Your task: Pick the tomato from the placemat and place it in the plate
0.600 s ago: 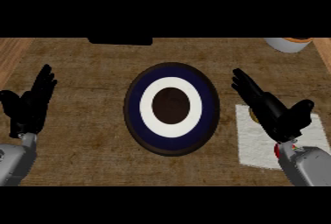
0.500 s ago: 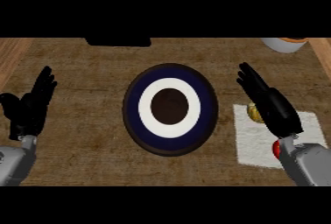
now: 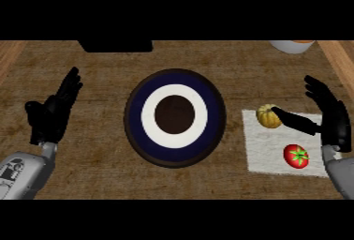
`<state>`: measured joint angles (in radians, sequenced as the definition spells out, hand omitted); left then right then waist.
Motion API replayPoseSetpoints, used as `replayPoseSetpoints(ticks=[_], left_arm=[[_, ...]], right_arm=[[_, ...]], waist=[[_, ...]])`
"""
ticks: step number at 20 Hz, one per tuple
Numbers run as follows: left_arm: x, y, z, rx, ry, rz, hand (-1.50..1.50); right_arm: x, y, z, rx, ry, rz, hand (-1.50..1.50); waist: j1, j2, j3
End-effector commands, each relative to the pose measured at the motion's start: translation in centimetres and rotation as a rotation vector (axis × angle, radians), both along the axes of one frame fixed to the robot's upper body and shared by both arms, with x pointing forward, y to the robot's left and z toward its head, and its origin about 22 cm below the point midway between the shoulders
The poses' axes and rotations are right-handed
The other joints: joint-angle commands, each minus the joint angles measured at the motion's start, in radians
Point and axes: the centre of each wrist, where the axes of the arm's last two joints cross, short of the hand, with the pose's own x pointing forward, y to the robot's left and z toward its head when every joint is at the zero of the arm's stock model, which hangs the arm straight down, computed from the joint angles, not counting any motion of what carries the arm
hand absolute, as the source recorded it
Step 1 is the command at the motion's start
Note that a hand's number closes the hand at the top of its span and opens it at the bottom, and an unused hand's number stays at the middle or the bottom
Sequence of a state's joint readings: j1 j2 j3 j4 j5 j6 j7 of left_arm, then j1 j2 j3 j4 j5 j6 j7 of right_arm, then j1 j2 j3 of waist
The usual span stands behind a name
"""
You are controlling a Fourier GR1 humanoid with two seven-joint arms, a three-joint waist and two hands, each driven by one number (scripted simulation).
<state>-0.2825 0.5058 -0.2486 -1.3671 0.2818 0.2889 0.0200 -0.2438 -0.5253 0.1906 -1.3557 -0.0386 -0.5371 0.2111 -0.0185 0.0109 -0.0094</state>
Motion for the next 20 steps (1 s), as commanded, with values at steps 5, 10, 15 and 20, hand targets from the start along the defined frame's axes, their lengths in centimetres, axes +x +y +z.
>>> replayPoseSetpoints(ticks=[5,10,15,20], left_arm=[[-0.6,-3.4,-1.9,-0.005,0.021,-0.046,0.0],[0.2,-1.3,-0.3,0.002,0.034,-0.04,0.0],[0.2,-2.6,-1.3,-0.004,0.037,-0.03,0.0],[-0.3,-1.5,-0.9,0.008,0.023,-0.015,0.0]], right_arm=[[-3.3,6.2,-6.7,-0.132,-0.038,-0.24,-1.5],[-5.2,4.3,-5.3,-0.327,-0.056,-0.294,-1.5],[-5.4,3.8,-0.4,-0.401,0.119,-0.304,-1.5],[-6.6,3.2,2.5,-0.423,0.456,-0.266,-1.5]], waist=[[0.014,-0.013,0.008],[-0.001,-0.019,0.005],[-0.016,-0.02,0.002],[-0.01,-0.021,0.003]])
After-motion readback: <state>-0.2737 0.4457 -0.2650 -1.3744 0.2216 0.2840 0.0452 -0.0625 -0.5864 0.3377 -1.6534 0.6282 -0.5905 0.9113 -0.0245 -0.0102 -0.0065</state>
